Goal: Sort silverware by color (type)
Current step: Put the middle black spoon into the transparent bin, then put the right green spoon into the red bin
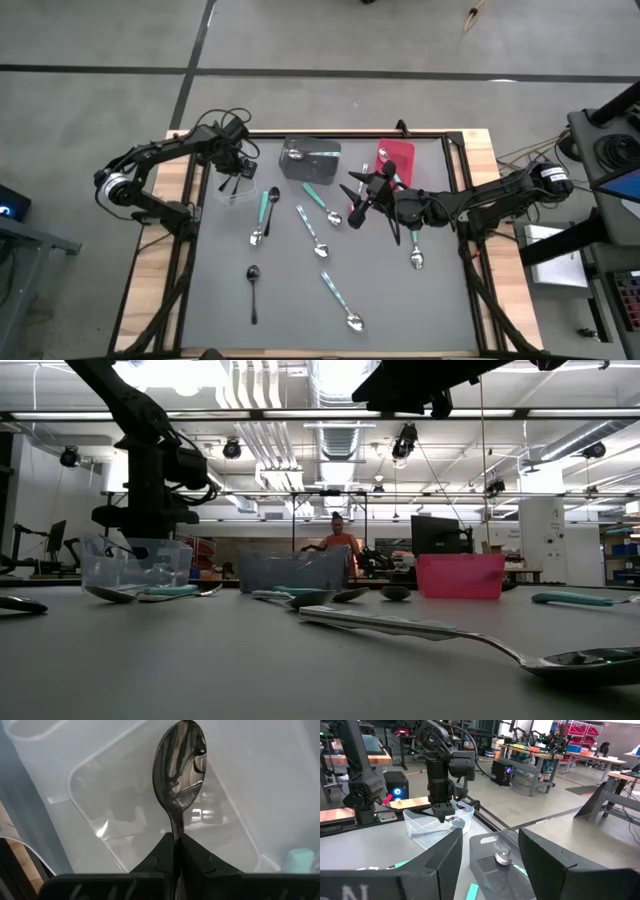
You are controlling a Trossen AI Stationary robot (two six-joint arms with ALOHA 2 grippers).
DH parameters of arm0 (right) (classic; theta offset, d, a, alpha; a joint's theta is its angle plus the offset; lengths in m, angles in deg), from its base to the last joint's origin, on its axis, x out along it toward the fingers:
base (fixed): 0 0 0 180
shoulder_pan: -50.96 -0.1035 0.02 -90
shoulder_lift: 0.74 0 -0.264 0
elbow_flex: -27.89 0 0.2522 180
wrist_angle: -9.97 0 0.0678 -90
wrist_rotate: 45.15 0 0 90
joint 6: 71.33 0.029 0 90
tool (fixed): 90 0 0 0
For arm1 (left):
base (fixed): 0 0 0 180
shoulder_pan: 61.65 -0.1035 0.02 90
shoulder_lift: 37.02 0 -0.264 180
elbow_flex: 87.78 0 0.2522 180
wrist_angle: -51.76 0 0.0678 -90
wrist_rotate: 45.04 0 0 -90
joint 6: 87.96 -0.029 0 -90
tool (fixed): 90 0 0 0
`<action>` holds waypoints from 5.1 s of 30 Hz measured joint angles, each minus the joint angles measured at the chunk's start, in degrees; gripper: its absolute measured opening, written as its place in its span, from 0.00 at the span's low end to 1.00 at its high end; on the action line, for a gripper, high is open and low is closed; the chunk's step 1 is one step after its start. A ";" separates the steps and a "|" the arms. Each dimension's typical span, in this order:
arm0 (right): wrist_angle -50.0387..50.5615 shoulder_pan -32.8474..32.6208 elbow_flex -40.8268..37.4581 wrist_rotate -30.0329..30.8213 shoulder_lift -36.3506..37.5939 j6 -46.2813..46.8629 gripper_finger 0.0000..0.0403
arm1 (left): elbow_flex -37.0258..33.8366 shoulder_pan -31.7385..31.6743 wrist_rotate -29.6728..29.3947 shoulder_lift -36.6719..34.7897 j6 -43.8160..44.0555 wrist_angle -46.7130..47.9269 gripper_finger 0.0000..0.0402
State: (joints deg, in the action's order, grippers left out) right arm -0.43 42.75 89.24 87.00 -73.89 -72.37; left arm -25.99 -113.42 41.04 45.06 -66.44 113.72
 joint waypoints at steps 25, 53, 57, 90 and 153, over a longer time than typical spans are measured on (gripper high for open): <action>-0.02 0.00 0.00 -0.02 0.00 0.46 0.46 | -3.56 0.00 0.01 0.00 3.07 -2.79 0.02; 0.12 0.00 0.00 -0.02 0.00 0.00 0.46 | -4.14 0.00 -0.11 0.00 6.03 -6.34 0.03; 0.26 0.00 0.00 -0.02 0.00 -0.01 0.46 | -4.30 0.00 -0.13 0.00 6.04 -6.42 0.03; 4.18 0.00 -0.02 -0.20 0.00 11.20 0.45 | -4.35 27.94 -15.45 -23.84 3.13 -12.54 0.12; 86.41 3.44 0.00 -35.23 -0.52 73.00 0.31 | -8.33 72.57 -33.14 -25.59 -23.41 -41.18 0.12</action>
State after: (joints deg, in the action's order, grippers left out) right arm 85.99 46.19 89.24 51.77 -74.41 0.63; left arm -34.31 -40.85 7.90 19.47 -89.85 72.54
